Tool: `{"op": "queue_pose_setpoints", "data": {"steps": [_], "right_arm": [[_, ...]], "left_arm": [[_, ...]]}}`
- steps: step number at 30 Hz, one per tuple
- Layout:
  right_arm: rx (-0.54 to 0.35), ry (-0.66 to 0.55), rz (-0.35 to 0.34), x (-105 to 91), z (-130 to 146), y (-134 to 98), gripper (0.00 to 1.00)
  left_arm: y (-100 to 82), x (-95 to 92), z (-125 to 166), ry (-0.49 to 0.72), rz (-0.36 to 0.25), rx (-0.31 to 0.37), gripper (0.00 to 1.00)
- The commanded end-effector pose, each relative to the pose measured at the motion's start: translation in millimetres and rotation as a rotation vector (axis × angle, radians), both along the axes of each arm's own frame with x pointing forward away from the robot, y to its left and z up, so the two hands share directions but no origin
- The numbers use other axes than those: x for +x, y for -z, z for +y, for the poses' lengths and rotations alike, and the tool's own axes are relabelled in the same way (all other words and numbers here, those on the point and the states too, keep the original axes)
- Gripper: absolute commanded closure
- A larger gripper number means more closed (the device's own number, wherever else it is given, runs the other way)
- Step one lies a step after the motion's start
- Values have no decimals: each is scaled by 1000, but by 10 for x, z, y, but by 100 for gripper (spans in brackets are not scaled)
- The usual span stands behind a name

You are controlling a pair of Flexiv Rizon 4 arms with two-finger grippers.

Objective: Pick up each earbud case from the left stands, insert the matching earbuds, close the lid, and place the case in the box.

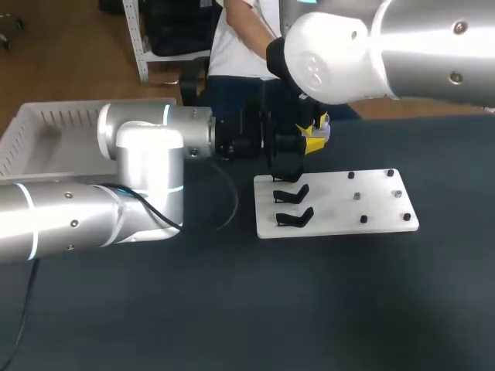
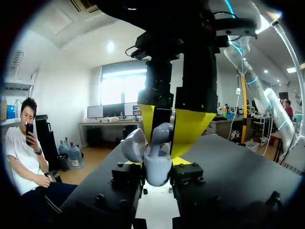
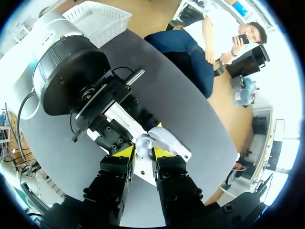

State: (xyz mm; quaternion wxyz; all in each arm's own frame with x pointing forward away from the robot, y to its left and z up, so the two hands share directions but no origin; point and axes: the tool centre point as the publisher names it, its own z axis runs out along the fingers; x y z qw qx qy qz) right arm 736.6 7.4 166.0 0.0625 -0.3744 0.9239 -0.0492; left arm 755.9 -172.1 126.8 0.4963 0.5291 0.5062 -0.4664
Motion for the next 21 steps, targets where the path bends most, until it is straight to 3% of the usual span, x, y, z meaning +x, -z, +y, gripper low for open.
{"op": "queue_pose_setpoints", "data": {"steps": [1,4,9,21], "right_arm": [[1,1,-2,14,1,16,77],[1,0,-3,15,1,5,76],[5,-1,-6,19,3,-13,64],[3,0,-9,19,-9,-36,62]], "left_arm": [[-18,-16,-7,-3,-4,-3,100],[-18,-16,-7,-3,-4,-3,100],[-18,-16,-7,-3,-4,-3,100],[-18,-16,-7,-3,-4,-3,100]]}}
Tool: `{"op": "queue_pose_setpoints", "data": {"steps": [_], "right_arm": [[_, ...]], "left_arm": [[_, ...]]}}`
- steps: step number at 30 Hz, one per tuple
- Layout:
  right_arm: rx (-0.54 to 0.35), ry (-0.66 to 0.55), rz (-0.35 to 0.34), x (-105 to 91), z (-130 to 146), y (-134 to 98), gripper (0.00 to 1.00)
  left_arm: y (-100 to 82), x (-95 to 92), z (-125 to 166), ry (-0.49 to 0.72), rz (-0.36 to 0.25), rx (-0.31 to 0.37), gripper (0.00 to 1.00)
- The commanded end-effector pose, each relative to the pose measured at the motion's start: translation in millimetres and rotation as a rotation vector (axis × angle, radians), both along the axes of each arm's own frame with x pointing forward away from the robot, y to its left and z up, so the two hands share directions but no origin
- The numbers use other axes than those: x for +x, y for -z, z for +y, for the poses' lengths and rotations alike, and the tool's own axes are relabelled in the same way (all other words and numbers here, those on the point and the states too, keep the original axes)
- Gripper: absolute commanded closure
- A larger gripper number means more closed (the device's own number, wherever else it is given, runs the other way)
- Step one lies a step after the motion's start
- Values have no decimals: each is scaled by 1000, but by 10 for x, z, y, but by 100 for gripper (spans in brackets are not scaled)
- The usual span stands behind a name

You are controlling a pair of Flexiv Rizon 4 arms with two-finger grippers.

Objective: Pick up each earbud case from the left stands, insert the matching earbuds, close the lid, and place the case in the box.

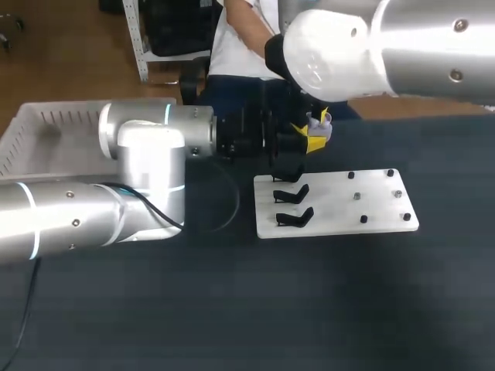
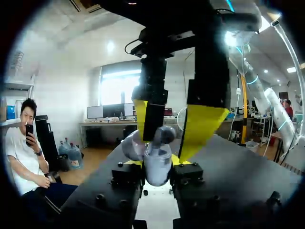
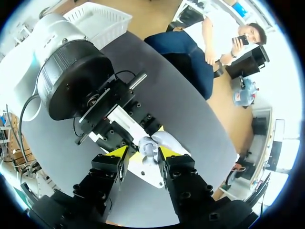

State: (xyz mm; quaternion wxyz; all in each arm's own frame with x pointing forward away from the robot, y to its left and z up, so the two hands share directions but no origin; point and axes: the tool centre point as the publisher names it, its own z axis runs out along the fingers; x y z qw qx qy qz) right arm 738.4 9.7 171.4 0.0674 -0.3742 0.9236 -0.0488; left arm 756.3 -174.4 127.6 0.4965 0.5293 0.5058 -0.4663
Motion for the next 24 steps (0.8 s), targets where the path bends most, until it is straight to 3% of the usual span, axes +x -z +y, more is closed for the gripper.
{"op": "queue_pose_setpoints", "data": {"steps": [1,24], "right_arm": [[-3,1,1,1,-33,22,61],[18,8,-30,21,-24,-114,53]], "left_arm": [[-9,-20,16,-4,-3,-2,100],[-9,-20,16,-4,-3,-2,100]]}}
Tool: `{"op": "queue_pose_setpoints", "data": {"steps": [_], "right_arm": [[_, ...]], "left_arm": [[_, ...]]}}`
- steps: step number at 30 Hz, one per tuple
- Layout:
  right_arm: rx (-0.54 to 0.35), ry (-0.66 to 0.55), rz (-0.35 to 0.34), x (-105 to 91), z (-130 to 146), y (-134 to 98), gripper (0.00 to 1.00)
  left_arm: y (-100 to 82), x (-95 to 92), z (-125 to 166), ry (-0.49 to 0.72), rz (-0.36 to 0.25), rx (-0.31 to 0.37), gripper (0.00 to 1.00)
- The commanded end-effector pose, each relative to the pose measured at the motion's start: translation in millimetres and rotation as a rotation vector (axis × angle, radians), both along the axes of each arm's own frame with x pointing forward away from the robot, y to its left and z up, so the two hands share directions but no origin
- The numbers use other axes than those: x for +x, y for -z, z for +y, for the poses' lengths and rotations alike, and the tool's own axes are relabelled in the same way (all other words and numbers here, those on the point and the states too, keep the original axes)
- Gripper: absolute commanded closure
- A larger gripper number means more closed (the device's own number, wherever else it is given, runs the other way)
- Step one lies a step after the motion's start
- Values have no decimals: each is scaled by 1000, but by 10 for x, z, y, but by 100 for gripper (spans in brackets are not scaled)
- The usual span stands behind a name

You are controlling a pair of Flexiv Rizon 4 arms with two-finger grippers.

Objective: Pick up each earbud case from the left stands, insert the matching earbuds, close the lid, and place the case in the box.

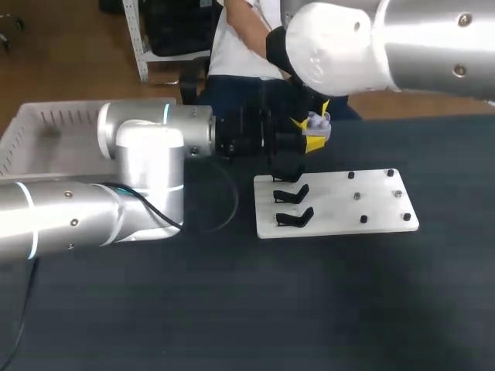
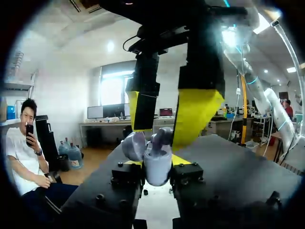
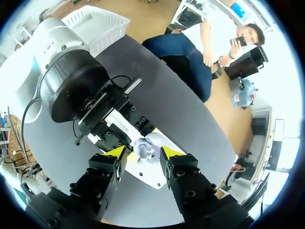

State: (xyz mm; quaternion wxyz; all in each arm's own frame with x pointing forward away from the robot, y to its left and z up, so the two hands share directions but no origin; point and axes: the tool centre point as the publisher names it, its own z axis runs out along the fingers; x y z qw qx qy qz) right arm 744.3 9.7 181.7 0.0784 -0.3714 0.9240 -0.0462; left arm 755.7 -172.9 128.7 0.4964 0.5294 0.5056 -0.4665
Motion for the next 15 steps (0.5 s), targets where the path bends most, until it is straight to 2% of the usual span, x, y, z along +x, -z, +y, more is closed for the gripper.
{"op": "queue_pose_setpoints", "data": {"steps": [1,8,9,12,15], "right_arm": [[4,4,-12,-37,-24,-10,53],[36,22,-42,-104,-48,-152,54],[43,29,-53,-125,-62,-180,56],[74,53,-69,-209,-112,-275,72],[86,59,-71,-325,-128,-312,78]], "left_arm": [[1,-14,1,-4,-3,-2,100],[1,-14,1,-4,-3,-2,100],[1,-14,1,-4,-3,-2,100],[1,-14,1,-4,-3,-2,100],[1,-14,1,-4,-3,-2,100]]}}
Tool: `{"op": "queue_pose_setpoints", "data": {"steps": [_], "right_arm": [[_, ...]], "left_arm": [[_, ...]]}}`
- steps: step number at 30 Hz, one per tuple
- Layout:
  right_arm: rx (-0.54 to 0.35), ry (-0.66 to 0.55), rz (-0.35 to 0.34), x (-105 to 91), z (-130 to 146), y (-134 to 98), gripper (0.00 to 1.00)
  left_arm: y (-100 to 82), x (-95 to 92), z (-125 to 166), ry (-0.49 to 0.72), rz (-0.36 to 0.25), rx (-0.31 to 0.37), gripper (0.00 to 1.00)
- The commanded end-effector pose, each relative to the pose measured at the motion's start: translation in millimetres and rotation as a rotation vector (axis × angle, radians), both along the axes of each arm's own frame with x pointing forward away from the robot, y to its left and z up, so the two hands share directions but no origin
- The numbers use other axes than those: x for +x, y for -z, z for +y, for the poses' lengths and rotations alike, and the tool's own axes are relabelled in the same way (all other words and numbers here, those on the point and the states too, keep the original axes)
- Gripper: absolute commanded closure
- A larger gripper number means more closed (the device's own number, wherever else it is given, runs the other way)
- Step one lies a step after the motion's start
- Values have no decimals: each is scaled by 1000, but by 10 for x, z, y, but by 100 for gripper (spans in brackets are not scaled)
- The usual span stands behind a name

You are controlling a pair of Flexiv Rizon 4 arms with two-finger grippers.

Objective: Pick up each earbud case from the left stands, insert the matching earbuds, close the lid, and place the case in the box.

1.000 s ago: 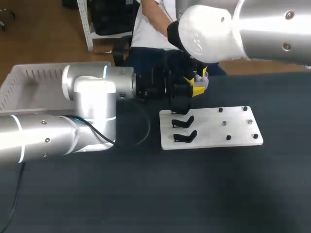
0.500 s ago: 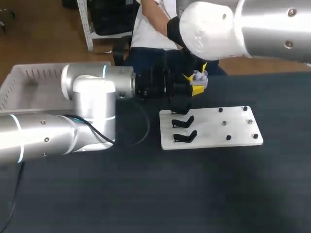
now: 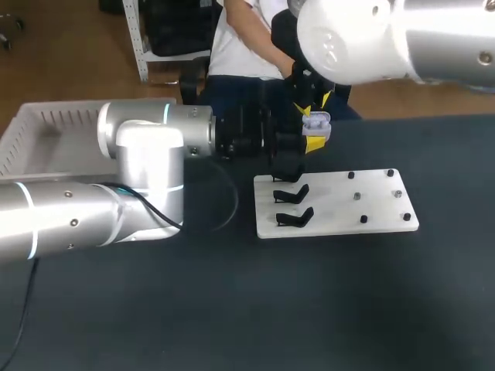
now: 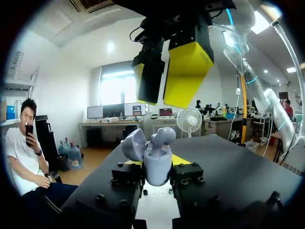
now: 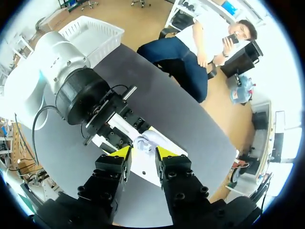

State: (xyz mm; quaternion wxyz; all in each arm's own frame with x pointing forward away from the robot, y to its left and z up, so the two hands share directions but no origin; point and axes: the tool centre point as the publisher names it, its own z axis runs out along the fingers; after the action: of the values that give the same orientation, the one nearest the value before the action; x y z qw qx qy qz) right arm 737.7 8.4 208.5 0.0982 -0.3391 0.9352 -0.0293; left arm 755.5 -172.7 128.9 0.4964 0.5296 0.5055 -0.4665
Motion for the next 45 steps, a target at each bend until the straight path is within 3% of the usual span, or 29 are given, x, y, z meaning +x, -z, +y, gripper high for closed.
{"op": "queue_pose_setpoints", "data": {"steps": [1,6,12,24,45], "right_arm": [[36,-3,-44,-295,-111,-32,80],[38,15,-4,-421,-136,88,100],[36,53,21,-461,-233,214,100],[49,73,25,-290,-164,322,100],[66,86,-2,-83,-82,326,100]], "left_arm": [[4,-12,-1,-5,-3,-2,100],[4,-12,-1,-5,-3,-2,100],[4,-12,-1,-5,-3,-2,100],[4,-12,-1,-5,-3,-2,100],[4,-12,-1,-5,-3,-2,100]]}}
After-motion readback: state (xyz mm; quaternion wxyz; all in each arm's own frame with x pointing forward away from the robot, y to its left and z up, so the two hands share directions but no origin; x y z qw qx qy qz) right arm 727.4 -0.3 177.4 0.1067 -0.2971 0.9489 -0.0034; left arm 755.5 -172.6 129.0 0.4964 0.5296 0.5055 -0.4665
